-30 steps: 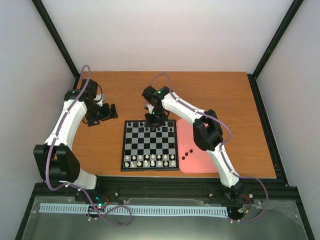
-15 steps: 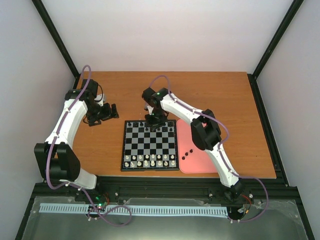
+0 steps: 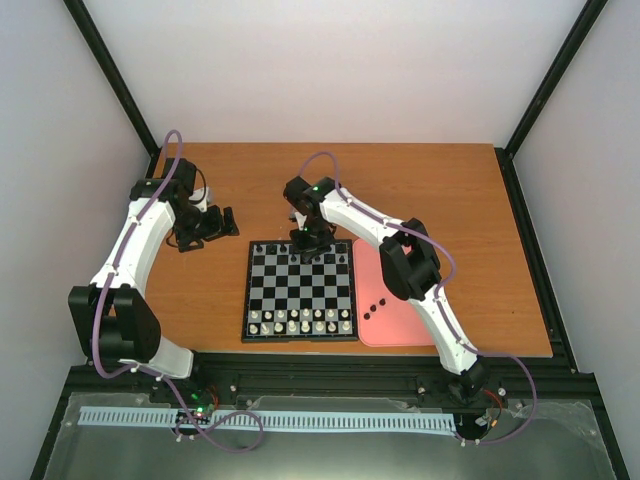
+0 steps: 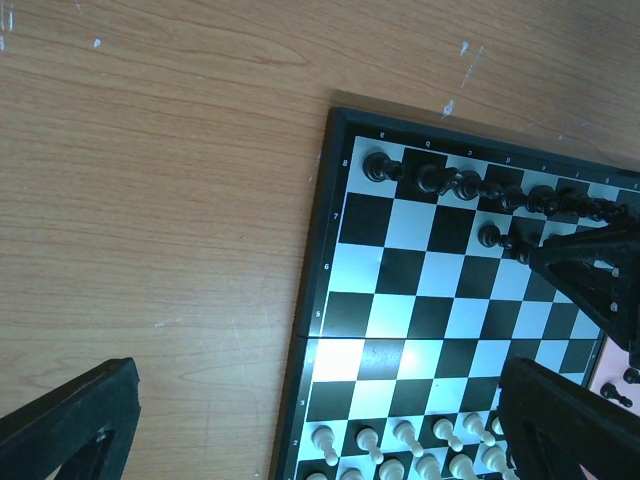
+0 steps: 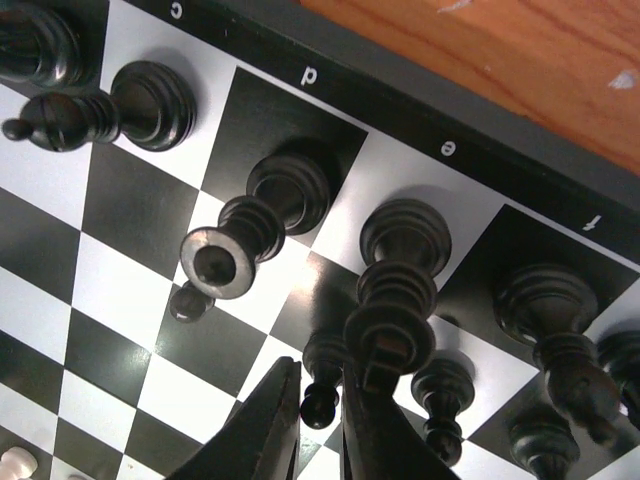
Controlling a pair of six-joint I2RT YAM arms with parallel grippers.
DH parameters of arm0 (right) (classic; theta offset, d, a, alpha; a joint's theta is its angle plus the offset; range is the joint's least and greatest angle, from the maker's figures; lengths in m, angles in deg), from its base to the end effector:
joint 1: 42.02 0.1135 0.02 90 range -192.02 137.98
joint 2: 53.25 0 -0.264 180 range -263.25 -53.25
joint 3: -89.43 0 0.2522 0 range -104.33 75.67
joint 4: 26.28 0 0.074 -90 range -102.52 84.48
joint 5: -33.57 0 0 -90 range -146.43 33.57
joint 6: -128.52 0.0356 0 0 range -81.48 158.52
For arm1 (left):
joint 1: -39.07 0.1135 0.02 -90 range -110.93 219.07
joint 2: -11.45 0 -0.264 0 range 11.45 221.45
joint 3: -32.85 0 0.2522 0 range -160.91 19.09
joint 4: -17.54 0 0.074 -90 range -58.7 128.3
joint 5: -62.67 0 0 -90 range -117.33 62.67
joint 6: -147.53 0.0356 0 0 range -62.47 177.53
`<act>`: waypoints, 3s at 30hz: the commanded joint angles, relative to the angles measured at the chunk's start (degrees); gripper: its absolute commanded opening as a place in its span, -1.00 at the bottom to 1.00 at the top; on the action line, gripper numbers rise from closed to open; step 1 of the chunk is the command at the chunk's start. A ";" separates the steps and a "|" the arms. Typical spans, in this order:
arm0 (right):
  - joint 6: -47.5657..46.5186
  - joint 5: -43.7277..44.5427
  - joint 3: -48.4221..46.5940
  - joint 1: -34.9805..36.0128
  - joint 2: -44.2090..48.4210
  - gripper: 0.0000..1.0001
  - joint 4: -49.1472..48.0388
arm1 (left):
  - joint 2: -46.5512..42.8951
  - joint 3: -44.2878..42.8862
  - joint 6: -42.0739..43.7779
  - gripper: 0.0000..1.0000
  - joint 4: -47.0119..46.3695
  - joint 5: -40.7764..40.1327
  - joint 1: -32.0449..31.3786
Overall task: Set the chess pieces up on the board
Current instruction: Place the chess piece on the chessboard, then move the chess piece to the chessboard.
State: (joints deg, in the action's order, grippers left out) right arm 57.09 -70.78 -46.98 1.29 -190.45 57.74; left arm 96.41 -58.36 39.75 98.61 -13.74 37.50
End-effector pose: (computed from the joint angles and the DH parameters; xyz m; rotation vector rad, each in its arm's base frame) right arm 0.3401 0.3327 0.1814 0.6735 -2.9891 -0.4022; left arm 0.2756 -0.0159 0.2991 -0.3625 2.8710 -0.4047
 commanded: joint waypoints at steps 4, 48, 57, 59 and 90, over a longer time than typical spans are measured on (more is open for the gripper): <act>0.76 0.44 -1.80 0.37 -0.87 -0.69 -0.85 | -0.15 -0.68 0.13 1.00 -0.62 0.98 0.00; 4.59 10.58 56.46 -15.50 45.30 -0.33 -9.02 | -7.52 -1.30 -0.87 0.99 0.24 -0.62 -11.63; 3.12 7.83 58.79 -17.89 43.22 -0.33 -13.87 | -3.40 2.40 -6.45 0.34 -0.88 -3.22 -26.14; 2.58 7.47 58.35 -18.73 42.38 -0.33 -14.66 | -1.72 3.07 -7.16 -0.02 -2.18 -2.77 -27.72; -3.26 1.74 60.21 -25.83 40.45 -0.35 -19.10 | 23.14 1.03 -14.96 -0.99 -22.84 3.26 -34.07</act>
State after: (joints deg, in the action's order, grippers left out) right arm 55.01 -68.05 12.43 -23.74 -149.78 39.73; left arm 118.42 -54.95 27.07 78.15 -10.22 4.15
